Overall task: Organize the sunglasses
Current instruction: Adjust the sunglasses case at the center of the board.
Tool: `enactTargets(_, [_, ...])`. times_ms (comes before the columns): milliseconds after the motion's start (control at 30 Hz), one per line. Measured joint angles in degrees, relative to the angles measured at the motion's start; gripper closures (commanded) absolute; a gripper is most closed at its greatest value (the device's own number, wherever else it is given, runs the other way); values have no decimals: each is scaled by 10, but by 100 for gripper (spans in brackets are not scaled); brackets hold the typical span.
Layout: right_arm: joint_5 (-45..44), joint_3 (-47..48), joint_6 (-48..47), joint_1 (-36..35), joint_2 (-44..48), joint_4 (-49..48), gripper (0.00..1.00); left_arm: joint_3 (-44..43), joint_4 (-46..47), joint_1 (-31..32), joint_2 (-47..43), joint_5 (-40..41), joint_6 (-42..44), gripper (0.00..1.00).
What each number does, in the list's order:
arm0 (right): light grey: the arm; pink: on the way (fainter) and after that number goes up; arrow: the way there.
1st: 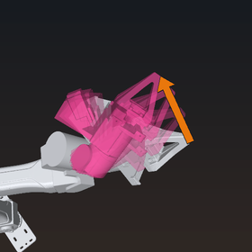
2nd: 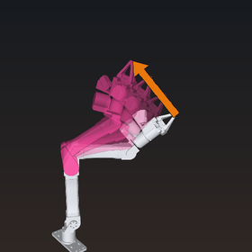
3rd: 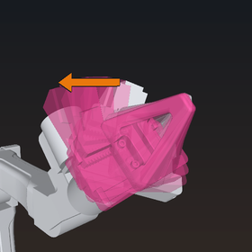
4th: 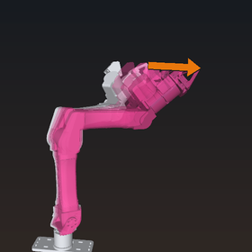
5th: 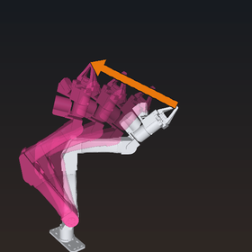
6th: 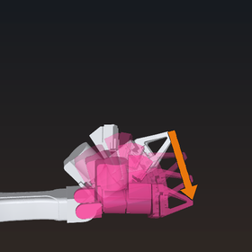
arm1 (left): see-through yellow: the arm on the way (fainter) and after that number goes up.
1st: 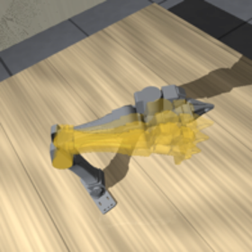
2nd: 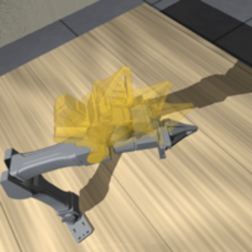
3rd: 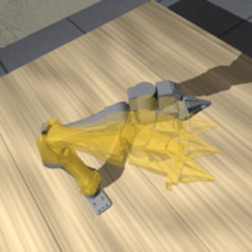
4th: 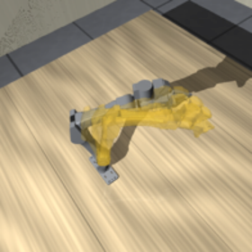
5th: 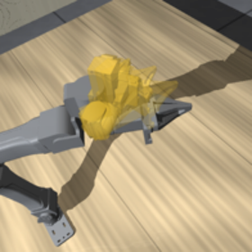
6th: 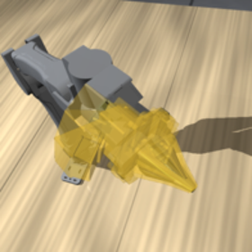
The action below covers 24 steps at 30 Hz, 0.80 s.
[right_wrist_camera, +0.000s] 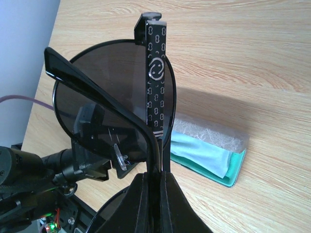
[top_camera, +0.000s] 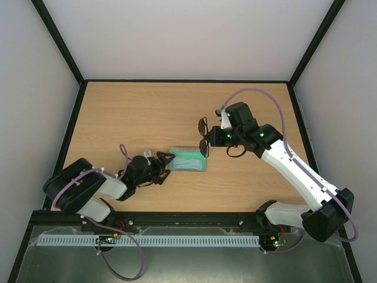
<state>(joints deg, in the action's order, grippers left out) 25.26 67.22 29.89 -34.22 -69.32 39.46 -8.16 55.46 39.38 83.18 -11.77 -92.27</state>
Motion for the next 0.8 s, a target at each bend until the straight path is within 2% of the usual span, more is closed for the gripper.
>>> enactTargets(367, [-1,0,-14,9,2,23,99,-68,100,-3,134,20,-15,1])
enactTargets(800, [-9,-9,-16,11,27,40,99,-177,142,-24,250,22,-24,1])
